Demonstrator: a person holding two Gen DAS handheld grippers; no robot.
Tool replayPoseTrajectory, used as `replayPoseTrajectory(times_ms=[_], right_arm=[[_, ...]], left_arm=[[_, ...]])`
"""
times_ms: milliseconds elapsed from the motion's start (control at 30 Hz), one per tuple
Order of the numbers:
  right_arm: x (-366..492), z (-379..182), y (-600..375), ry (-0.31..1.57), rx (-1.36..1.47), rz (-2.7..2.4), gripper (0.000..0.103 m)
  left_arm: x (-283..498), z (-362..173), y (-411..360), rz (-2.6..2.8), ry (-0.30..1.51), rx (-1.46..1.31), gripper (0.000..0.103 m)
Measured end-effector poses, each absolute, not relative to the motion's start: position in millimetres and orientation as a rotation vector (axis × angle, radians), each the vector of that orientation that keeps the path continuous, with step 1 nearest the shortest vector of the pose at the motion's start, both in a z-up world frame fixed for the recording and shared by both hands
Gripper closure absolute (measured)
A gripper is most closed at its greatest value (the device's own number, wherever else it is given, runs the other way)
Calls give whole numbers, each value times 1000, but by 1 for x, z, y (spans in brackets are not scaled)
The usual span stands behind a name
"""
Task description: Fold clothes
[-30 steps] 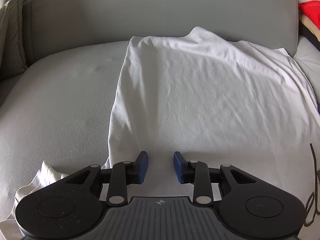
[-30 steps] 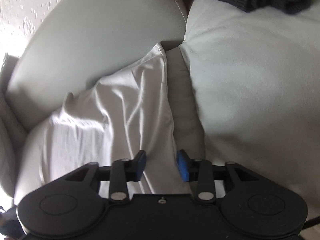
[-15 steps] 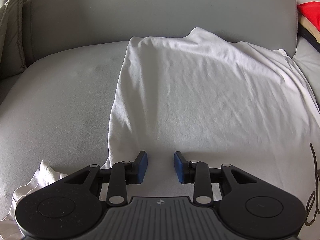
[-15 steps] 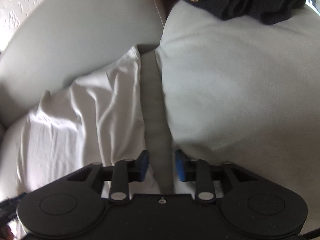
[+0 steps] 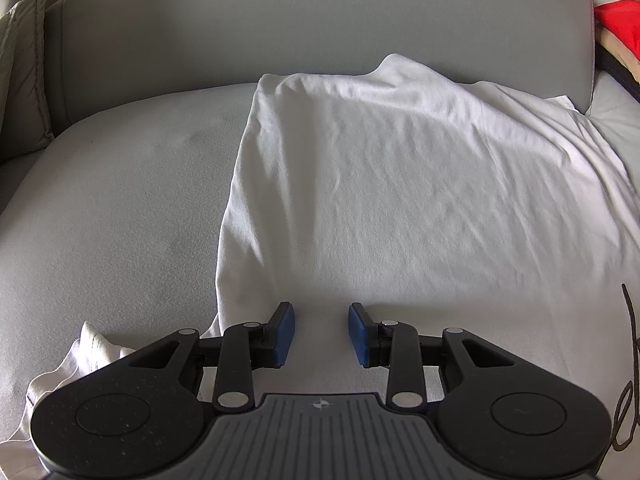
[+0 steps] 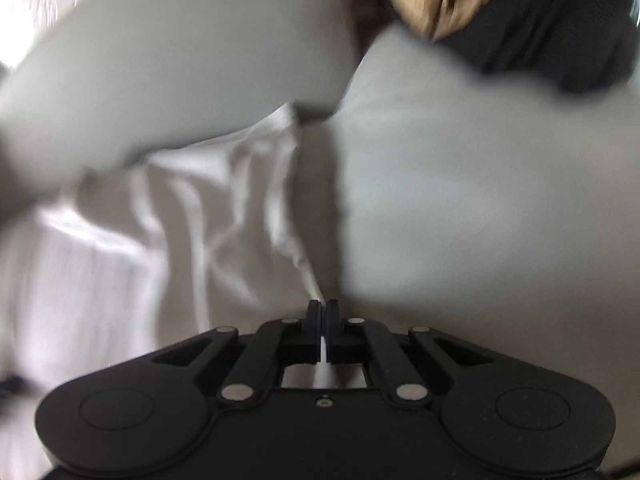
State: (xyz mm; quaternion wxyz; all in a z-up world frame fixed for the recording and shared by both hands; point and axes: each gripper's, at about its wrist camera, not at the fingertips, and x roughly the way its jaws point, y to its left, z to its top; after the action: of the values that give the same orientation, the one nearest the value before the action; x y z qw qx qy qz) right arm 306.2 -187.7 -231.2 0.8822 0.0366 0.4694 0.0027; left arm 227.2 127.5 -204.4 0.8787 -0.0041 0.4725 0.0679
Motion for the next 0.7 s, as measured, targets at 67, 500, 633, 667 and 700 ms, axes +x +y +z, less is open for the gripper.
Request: replayPoseTrajectory(times_ms=[67,500,633,667,700], right_arm=[[303,-230,-185,950,6,-41,102],[256,-212,-181,1069,154,209,90],[243,-228,-185,1105,9,56,103],[241,-228,-191,1098,22,29,103],[239,-227,-194,1094,33,16,103]], left_arm=[[226,-205,127,143,983,-7,70],[208,-199,141,231,943,-23,73],[210,-205,150,391,1012,96,90],[211,-203,152,402,1025,86,90],[211,-201,155,408,1036,71,90]])
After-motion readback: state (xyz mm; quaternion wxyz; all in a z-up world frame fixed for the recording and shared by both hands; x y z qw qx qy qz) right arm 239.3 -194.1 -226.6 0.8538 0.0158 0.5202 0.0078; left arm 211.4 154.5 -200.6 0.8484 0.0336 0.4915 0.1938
